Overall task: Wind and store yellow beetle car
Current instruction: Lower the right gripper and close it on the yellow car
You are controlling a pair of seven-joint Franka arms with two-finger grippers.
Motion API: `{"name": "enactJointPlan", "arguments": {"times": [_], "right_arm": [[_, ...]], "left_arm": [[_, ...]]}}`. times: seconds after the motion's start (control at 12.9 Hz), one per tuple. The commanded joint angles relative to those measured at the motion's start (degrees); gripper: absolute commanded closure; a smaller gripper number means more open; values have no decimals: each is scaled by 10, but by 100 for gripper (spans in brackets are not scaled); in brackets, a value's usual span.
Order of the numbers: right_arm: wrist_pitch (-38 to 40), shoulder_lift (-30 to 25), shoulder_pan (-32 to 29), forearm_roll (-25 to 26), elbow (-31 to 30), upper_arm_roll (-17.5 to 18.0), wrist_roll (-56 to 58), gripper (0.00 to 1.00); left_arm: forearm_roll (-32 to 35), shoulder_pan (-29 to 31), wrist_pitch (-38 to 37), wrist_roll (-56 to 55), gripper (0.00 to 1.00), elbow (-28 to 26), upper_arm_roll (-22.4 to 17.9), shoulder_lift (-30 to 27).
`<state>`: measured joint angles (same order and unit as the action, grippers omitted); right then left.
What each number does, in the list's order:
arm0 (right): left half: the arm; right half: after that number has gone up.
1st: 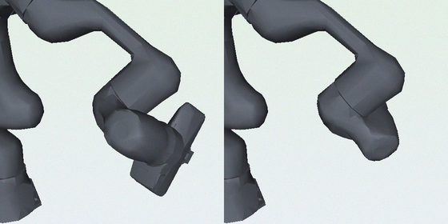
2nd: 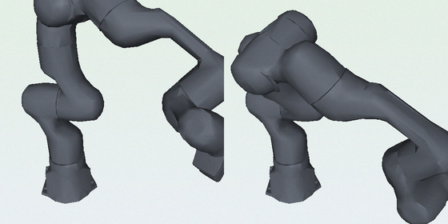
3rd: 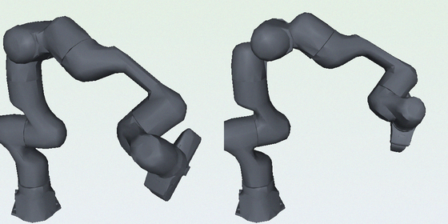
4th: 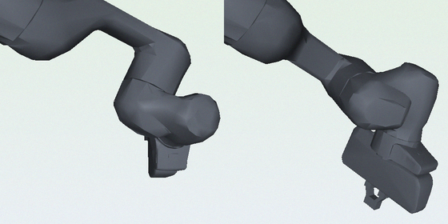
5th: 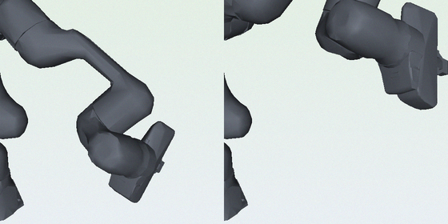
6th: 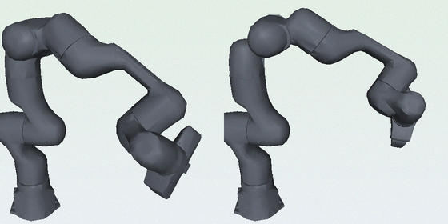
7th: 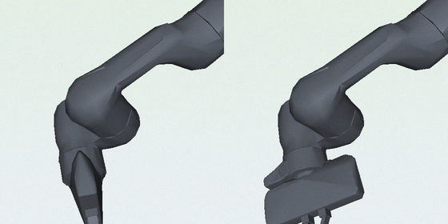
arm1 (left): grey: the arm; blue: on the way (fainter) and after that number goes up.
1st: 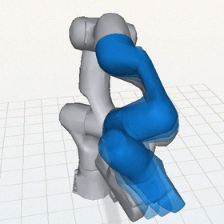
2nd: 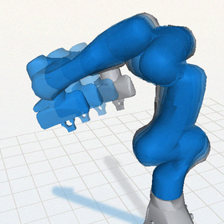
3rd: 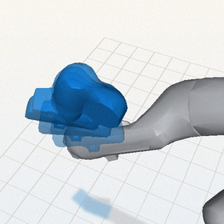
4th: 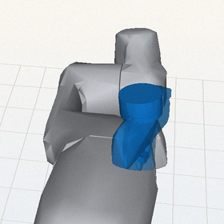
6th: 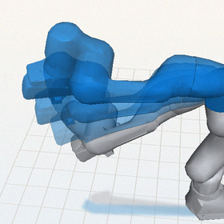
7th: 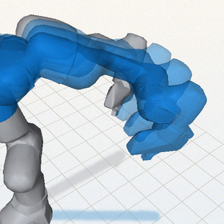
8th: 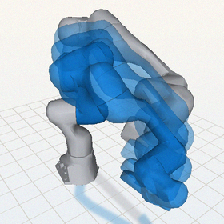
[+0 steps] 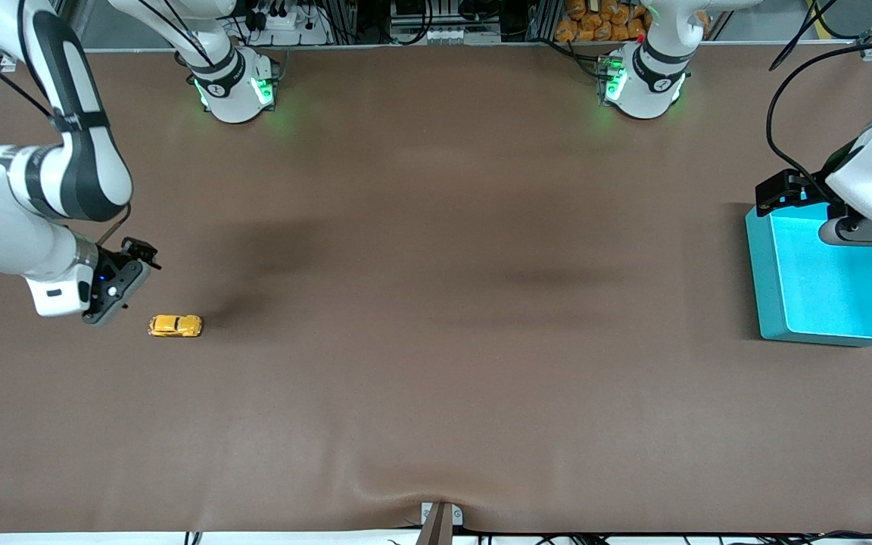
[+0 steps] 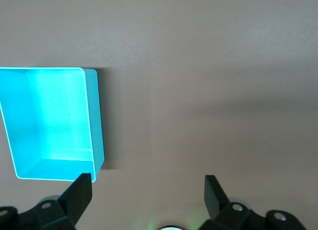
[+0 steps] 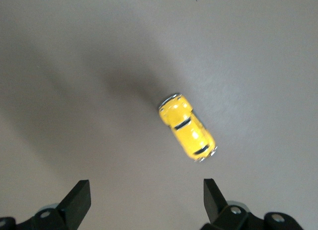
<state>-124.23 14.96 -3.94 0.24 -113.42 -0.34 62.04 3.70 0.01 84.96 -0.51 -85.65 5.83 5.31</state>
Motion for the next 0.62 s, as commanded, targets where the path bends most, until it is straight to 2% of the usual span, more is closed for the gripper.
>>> {"name": "enactJointPlan", "arguments": {"times": [0.0,0.31,0.54], "right_arm": [[-58,41,-6,10,6,2,104,0],[-137,98,-10,9,8,2,224,0],[-162,125,-11,9,8,2,251,0]], "left_arm": [[-1,-1,-2,-5,0,-4,-1,-7],[-1,0,-2,-5,0,-4,-1,-6],[-1,0,-2,-6,0,-4,-1,-5]]}}
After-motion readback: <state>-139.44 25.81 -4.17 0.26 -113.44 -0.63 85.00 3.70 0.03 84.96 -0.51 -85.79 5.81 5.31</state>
